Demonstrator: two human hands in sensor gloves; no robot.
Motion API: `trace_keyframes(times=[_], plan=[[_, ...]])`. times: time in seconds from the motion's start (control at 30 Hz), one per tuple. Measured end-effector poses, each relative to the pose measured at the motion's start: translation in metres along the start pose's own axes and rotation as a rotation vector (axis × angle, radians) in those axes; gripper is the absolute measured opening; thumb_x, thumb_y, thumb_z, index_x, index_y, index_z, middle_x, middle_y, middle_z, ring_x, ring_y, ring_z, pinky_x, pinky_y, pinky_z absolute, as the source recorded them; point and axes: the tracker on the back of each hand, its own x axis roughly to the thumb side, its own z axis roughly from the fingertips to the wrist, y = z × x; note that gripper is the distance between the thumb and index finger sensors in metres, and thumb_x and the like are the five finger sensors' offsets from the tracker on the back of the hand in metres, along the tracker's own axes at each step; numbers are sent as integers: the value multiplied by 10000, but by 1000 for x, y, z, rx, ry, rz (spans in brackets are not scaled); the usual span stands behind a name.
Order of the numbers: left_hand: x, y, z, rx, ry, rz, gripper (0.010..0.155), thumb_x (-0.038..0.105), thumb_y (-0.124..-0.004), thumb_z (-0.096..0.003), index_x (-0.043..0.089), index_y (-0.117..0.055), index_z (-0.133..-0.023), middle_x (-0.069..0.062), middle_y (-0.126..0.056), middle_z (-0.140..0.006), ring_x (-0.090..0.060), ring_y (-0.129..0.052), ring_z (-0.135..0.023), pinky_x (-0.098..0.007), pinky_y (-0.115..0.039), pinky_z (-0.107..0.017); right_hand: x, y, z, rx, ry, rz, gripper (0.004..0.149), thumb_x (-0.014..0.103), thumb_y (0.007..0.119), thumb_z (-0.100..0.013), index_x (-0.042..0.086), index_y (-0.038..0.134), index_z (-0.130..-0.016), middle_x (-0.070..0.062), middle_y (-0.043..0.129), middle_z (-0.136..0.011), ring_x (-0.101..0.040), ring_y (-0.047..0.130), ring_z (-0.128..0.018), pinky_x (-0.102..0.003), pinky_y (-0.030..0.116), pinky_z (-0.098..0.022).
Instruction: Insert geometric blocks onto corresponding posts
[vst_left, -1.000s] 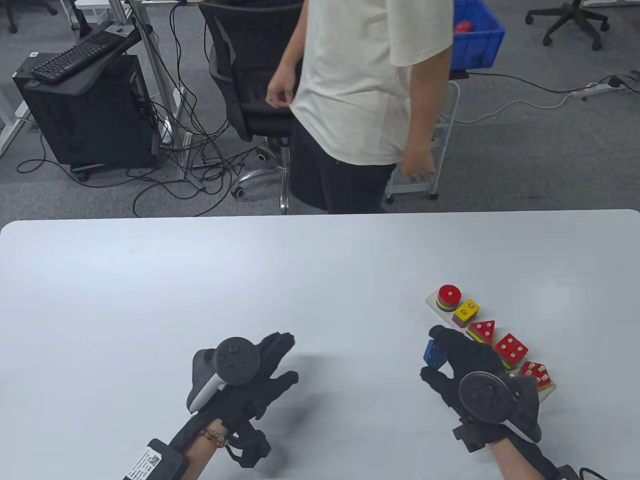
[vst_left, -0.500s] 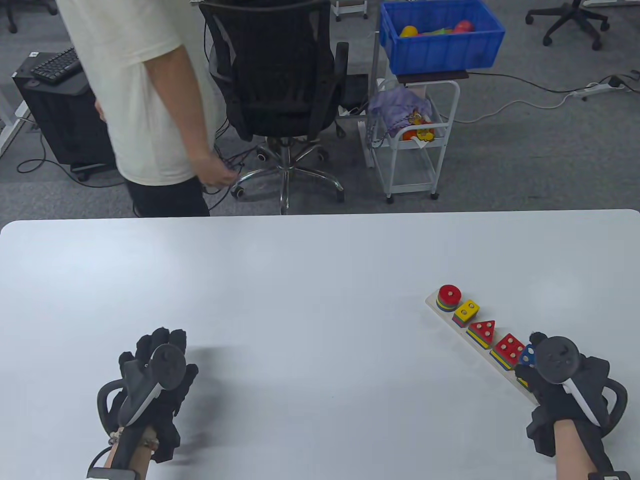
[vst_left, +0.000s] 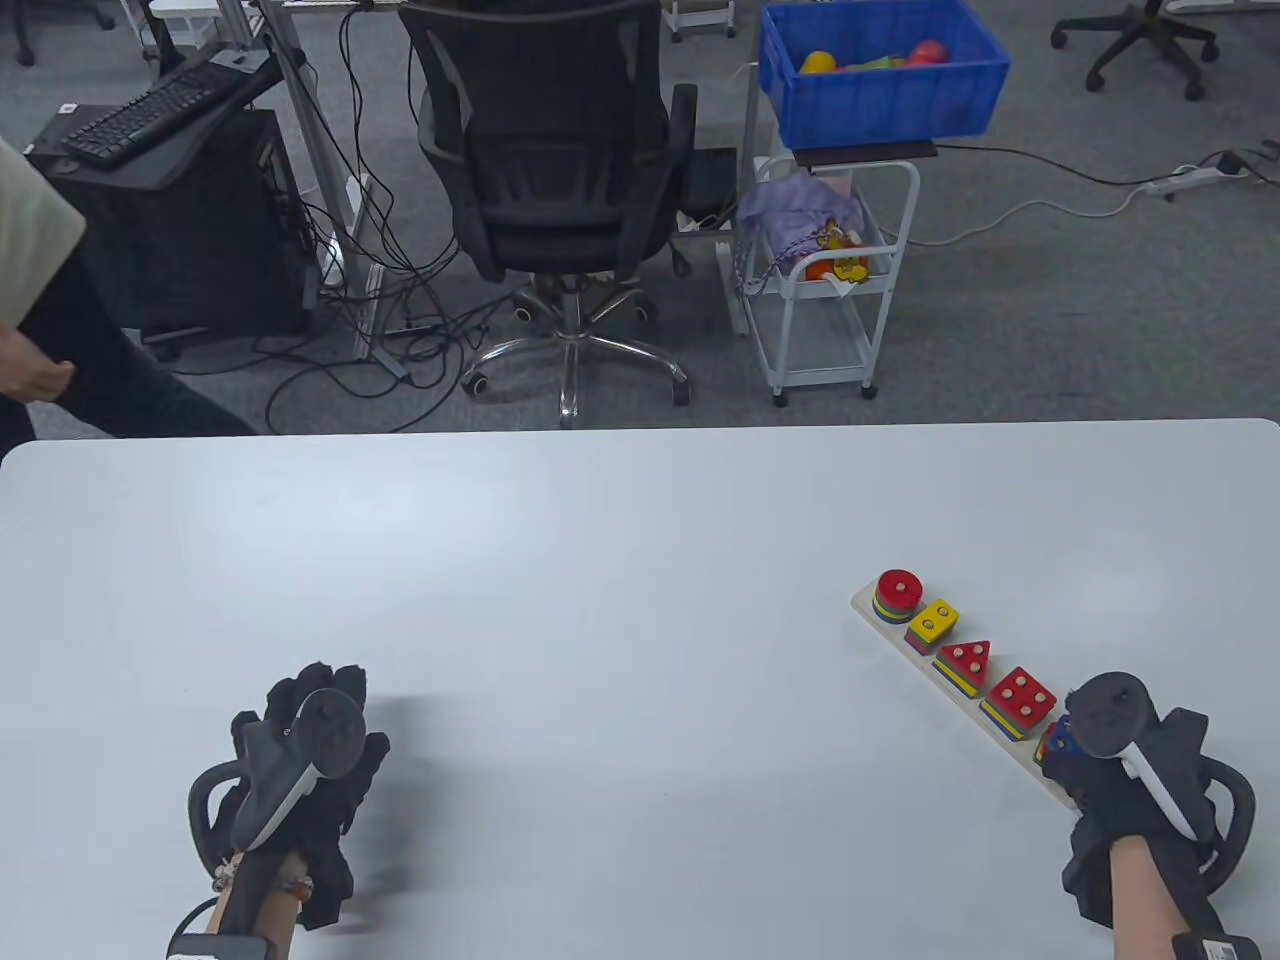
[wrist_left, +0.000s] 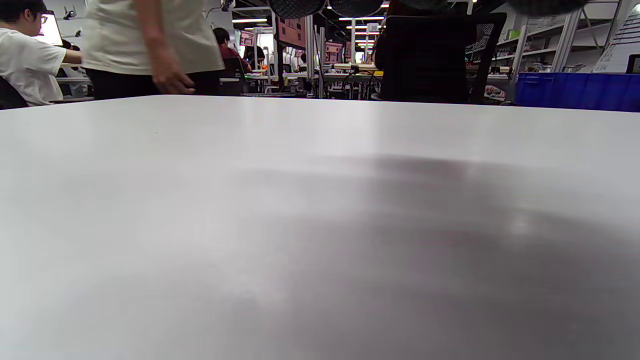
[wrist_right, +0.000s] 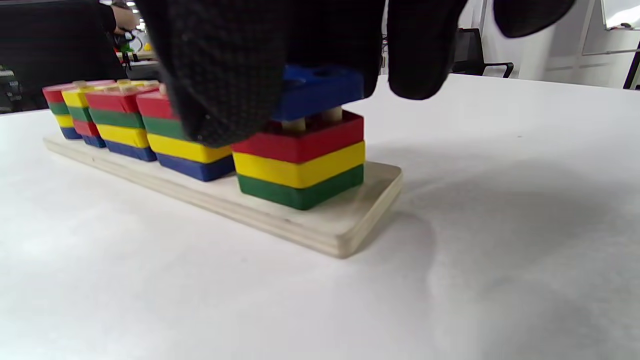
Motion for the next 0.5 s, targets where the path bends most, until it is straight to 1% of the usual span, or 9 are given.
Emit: trace_keyframes(times=[0.13,0.2,0.27,0.3,0.33,0.4,0.43,0.5], plan=[[2,0,1,-5,-8,-3,736,606,-680,-410,438,-405,-1072,102,-364,-1220,-223,-423,-1177,-588,-347,-840,2,4,0,31,-5,12,708,403,910,-403,232,626,-1029,-101,676,-1074,-431,719,-957,-730,524,-686],[2,-1,1,-11,-15,4,736,607,-680,-410,438,-406,-1072,101,-365,-1219,-224,-425,-1176,-588,-350,-839,2,0,2,10,-9,4,731,419,898,-408,218,600,-1044,-119,640,-1093,-445,694,-972,-733,521,-685],[5,-1,2,-22,-25,18,736,609,-678,-410,439,-405,-1072,101,-368,-1218,-223,-430,-1175,-587,-356,-838,7,-8,9,-66,-37,-23,705,427,878,-422,219,607,-1039,-116,651,-1085,-444,705,-965,-732,530,-678],[8,-2,3,-26,-35,29,735,610,-677,-410,439,-406,-1071,101,-370,-1218,-223,-433,-1174,-586,-358,-838,13,-13,14,-112,-80,-50,691,431,871,-426,220,616,-1033,-114,664,-1076,-437,719,-959,-728,542,-672],[9,-1,4,-26,-45,37,736,612,-676,-410,438,-406,-1072,104,-371,-1218,-223,-435,-1174,-586,-361,-837,16,-14,16,-128,-98,-60,683,431,869,-427,217,625,-1028,-116,672,-1070,-436,728,-952,-724,551,-668],[14,0,6,-21,-69,55,735,615,-673,-410,439,-405,-1071,104,-373,-1218,-219,-441,-1174,-585,-366,-836,32,-19,27,-195,-187,-85,660,441,843,-441,214,631,-1023,-122,682,-1059,-434,739,-941,-719,565,-659],[16,1,8,-18,-81,71,734,615,-672,-410,438,-406,-1071,103,-373,-1217,-220,-441,-1173,-586,-367,-835,46,-22,36,-252,-264,-100,653,442,835,-445,208,633,-1021,-128,688,-1053,-436,747,-933,-718,572,-652],[20,2,10,-19,-103,98,738,622,-667,-409,438,-402,-1072,105,-372,-1218,-217,-437,-1174,-581,-368,-837,65,-23,48,-301,-360,-110,635,450,806,-461,205,630,-1021,-131,686,-1051,-430,750,-929,-711,579,-651]])
